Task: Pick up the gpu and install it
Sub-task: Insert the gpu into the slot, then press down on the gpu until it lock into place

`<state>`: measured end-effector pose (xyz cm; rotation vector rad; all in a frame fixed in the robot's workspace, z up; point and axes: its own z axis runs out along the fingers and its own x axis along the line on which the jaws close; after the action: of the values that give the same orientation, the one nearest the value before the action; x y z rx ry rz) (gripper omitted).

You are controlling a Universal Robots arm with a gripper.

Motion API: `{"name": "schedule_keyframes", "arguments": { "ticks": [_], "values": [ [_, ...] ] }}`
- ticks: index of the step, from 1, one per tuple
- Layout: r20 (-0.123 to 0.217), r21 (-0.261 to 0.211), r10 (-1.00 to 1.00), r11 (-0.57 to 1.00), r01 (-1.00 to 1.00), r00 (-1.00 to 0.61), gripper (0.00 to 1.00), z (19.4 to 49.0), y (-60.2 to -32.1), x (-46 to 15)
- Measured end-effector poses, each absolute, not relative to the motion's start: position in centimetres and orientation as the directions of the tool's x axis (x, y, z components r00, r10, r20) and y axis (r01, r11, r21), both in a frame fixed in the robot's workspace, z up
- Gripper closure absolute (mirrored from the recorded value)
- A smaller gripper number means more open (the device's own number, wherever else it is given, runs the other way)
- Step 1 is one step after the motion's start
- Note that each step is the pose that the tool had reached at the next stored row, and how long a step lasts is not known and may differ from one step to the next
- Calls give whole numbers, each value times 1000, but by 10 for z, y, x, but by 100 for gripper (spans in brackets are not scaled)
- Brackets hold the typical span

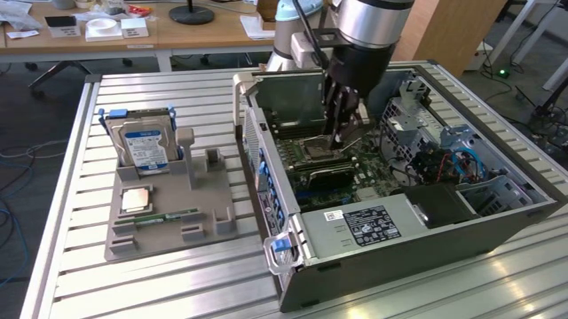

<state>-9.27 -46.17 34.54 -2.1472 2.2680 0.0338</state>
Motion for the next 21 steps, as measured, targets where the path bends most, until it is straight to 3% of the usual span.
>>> {"name": "schedule_keyframes", "arguments": {
  "ticks": [21],
  "values": [
    [-28,3,-998,55,-998,-55,60,354,-462,-93]
  ]
}}
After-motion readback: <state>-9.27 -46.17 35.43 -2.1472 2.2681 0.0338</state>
